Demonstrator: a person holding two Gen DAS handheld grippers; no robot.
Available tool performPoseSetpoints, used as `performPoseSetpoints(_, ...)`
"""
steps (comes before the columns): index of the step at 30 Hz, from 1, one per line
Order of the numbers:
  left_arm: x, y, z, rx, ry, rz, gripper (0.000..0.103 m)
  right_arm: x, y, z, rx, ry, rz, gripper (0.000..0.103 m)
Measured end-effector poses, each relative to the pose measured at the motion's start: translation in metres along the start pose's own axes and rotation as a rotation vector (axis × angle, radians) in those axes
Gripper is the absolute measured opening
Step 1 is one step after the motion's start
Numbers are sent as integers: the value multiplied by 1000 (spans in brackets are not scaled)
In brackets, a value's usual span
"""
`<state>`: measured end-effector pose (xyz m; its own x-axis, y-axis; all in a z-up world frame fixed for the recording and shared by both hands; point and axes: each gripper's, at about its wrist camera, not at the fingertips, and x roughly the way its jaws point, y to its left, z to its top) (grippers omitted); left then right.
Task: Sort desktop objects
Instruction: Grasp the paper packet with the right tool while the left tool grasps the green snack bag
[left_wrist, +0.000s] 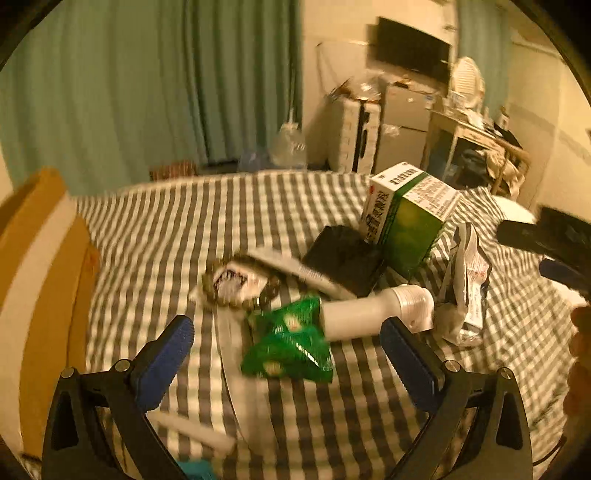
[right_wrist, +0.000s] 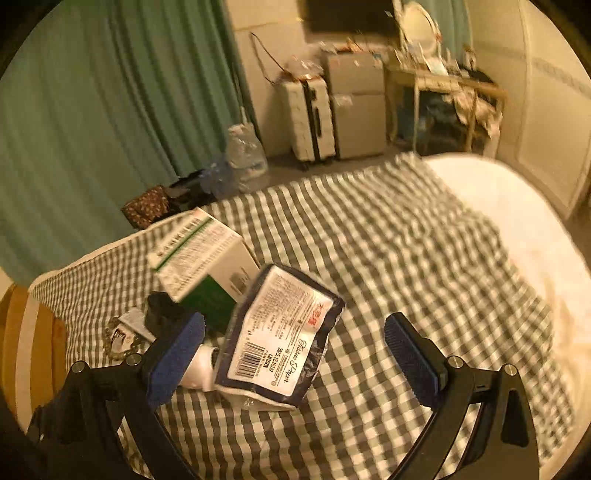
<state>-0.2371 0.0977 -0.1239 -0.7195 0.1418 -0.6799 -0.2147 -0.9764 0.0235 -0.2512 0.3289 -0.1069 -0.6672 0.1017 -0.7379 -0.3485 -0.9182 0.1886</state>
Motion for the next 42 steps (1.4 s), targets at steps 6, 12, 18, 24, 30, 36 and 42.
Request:
performPoseSetpoints(6, 26, 8, -11, -13, 77, -1, 103, 33, 0, -9, 78, 56, 45, 99)
performPoseSetpoints(12, 33, 22, -12, -55, 82, -6, 103, 53, 5, -23, 85, 125, 26, 99)
performPoseSetpoints(18, 42, 21, -10, -62, 91, -66, 103, 63, 6, -39, 63, 169, 2, 98)
performPoseSetpoints(24, 62, 11, -20, 8, 181, -55, 92, 62, 6, -49, 32, 189, -14, 76)
performPoseSetpoints(30, 54, 19, -19, 7, 182, -89, 56, 55, 5, -51, 21, 184, -15, 58)
performPoseSetpoints(36, 32, 33, -13, -17, 123, -67, 50, 37, 5, -52, 3, 159, -7, 46)
performPoseSetpoints(42, 12, 44, -5, -29, 64, -55, 50, 27, -2, -44, 57, 149, 13, 44)
